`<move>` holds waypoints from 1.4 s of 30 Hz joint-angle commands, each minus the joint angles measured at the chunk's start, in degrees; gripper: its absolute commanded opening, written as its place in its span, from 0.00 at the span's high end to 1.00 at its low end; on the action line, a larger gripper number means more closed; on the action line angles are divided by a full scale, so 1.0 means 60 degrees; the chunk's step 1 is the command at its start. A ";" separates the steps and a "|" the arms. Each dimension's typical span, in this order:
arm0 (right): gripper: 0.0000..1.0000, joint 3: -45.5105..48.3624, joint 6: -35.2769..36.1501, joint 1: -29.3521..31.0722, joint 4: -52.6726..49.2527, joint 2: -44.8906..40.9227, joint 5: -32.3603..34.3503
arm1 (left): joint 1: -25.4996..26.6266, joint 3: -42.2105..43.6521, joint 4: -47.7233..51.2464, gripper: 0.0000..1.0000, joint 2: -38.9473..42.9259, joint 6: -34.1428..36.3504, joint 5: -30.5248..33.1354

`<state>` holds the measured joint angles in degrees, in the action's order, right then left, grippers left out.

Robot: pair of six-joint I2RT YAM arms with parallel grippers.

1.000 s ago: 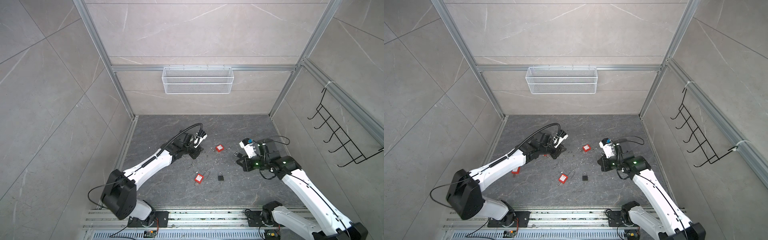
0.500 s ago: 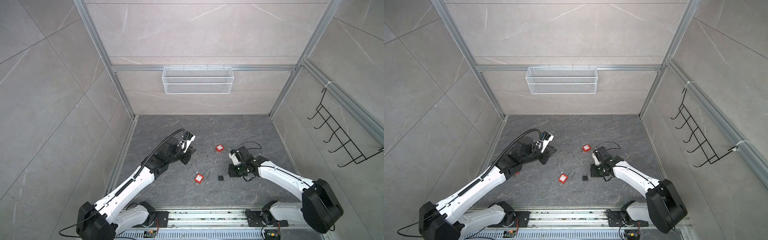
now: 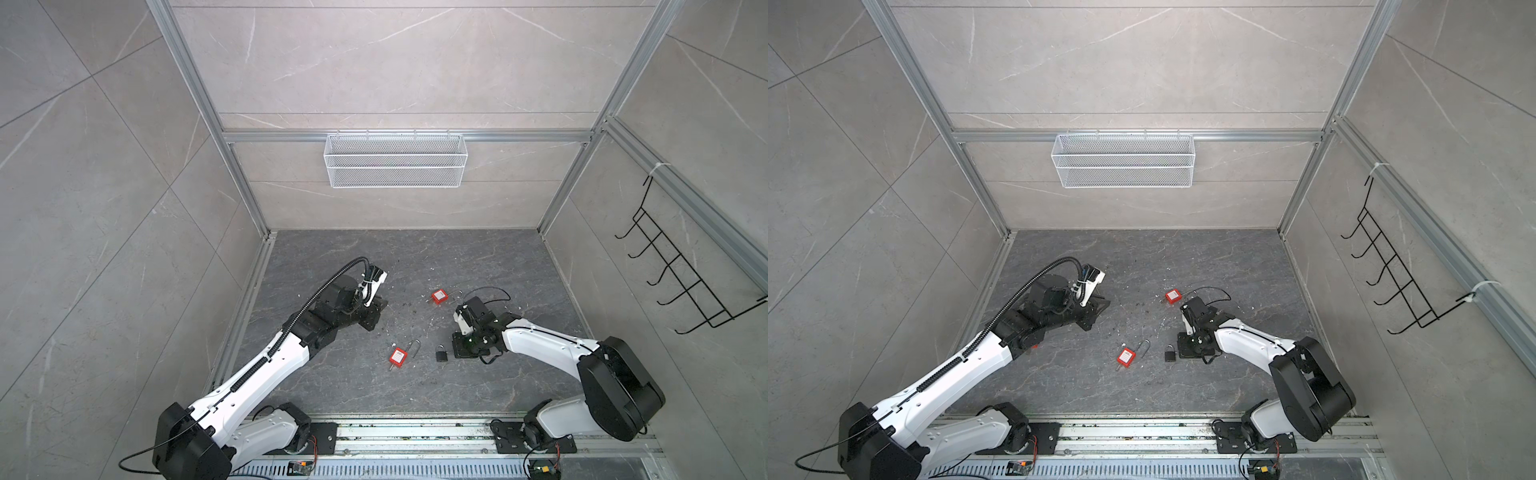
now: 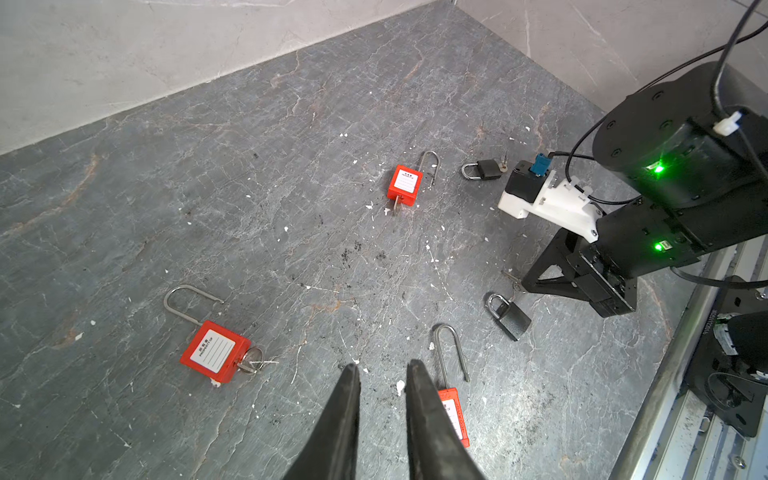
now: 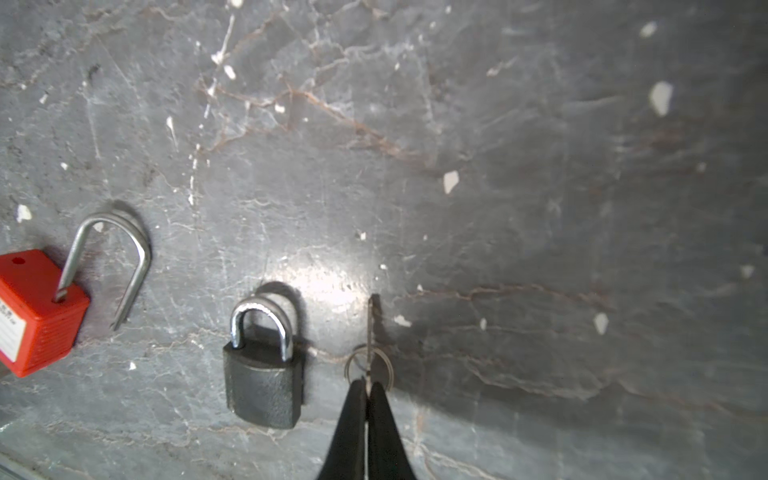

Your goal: Lock with the key

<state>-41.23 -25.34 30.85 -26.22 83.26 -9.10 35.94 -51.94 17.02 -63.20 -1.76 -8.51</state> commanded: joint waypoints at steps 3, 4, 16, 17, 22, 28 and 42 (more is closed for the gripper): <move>0.83 -0.0203 0.0049 0.0119 -0.0298 -0.0160 0.0214 | -0.0064 -0.0205 -0.0023 0.73 -0.0086 -0.0323 -0.0105; 0.82 -0.0279 0.0036 0.0135 -0.0470 -0.0240 0.0327 | -0.0073 -0.0231 0.0010 0.72 -0.0087 -0.0351 -0.0102; 0.71 -0.0711 -0.0362 0.0483 -0.1363 -0.0856 0.1825 | -0.0119 0.0334 0.0243 0.66 0.0548 -0.0439 0.0206; 0.71 -0.0742 -0.0347 0.0486 -0.1297 -0.0714 0.1800 | -0.0128 0.0370 0.0287 0.66 0.0582 -0.0443 0.0183; 0.72 -0.1084 -0.0460 0.0509 -0.0982 0.0089 0.2031 | -0.0124 0.0473 0.0413 0.66 0.0675 -0.0269 0.0218; 0.73 -0.1239 -0.0568 0.0501 -0.0722 0.0619 0.2178 | -0.0130 0.0539 0.0406 0.66 0.0661 -0.0278 0.0280; 0.80 -0.1010 -0.0734 0.0569 -0.0551 0.1128 0.1651 | -0.0138 0.0688 0.0425 0.66 0.0600 -0.0243 0.0320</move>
<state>-47.53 -28.60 33.69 -29.71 89.49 1.50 35.57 -47.92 19.75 -60.53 -3.29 -7.53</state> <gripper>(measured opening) 0.200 0.338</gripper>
